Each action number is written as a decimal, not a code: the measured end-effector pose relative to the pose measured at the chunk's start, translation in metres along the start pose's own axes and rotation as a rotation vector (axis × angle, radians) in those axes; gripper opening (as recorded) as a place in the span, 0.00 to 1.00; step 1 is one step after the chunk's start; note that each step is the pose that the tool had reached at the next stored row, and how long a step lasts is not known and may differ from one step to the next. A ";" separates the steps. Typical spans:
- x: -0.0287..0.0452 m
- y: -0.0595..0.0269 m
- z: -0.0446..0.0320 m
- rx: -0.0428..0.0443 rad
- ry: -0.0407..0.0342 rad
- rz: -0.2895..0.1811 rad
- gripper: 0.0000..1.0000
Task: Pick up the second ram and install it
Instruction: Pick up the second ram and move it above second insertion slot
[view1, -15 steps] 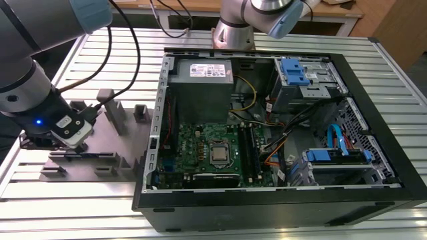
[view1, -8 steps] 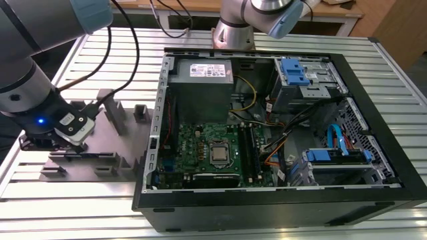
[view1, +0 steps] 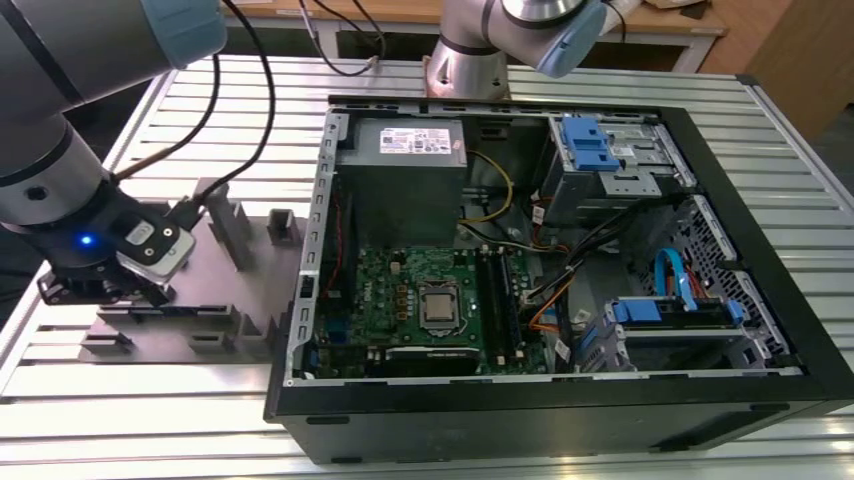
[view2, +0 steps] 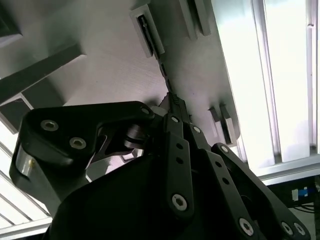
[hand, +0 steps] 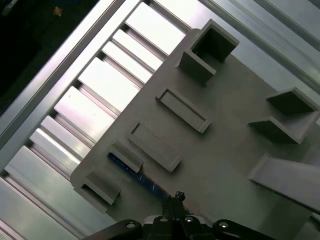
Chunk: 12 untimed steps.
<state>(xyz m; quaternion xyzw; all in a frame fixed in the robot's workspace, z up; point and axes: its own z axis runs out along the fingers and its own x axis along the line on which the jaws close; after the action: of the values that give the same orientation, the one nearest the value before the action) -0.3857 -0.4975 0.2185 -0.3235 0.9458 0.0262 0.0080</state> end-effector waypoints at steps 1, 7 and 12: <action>0.0000 0.0000 0.0000 -0.0003 0.0004 -0.010 0.11; 0.0000 0.0000 0.0000 -0.0023 0.0032 -0.072 0.11; 0.0000 0.0000 0.0001 -0.0039 0.0054 -0.121 0.11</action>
<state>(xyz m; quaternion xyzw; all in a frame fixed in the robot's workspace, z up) -0.3857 -0.4975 0.2184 -0.3804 0.9244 0.0266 0.0064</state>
